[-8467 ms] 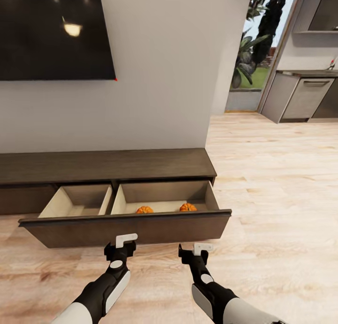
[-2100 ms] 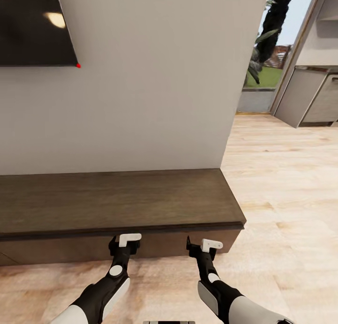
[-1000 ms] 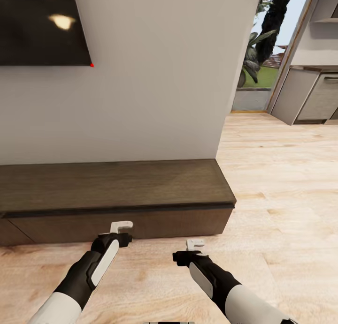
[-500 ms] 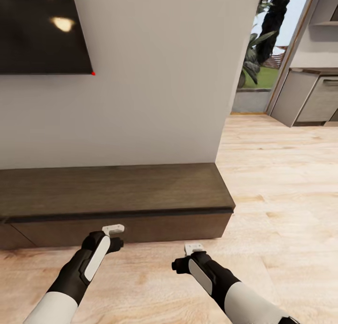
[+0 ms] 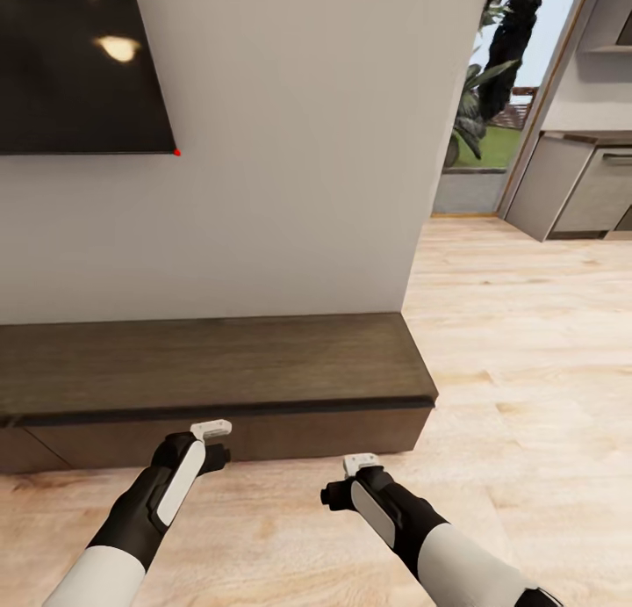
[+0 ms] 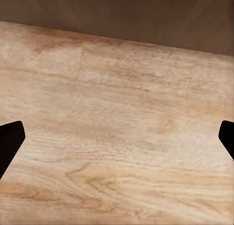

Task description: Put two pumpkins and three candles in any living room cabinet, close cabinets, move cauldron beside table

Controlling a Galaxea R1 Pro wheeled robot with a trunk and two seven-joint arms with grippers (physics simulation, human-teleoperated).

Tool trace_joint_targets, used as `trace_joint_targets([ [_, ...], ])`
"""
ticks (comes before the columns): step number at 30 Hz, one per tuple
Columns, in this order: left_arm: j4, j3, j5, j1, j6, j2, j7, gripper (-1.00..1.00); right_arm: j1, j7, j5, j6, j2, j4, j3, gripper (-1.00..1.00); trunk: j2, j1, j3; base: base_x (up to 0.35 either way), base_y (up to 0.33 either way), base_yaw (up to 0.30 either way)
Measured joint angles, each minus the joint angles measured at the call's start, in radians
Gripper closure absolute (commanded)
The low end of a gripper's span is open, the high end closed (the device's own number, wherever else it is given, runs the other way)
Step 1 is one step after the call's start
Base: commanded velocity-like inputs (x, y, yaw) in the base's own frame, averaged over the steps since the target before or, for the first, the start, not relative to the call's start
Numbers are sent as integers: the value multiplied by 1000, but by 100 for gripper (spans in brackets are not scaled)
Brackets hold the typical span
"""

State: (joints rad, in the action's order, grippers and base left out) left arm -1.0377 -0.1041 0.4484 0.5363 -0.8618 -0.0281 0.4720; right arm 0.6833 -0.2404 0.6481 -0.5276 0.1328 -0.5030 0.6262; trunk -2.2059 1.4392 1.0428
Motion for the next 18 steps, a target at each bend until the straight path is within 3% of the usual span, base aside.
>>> trace_joint_targets([
  [14, 0, 0, -2, 0, 0, 0, 2, -100, 0, -39, -4, -2, 1, -6, 2, -100, 98, -54, -44, 0, 0, 0],
  [18, -3, 2, -3, 0, 0, -4, 5, -100, 0, -40, -4, -1, 1, -6, 2, -100, 126, -69, -56, -132, 43, 24],
])
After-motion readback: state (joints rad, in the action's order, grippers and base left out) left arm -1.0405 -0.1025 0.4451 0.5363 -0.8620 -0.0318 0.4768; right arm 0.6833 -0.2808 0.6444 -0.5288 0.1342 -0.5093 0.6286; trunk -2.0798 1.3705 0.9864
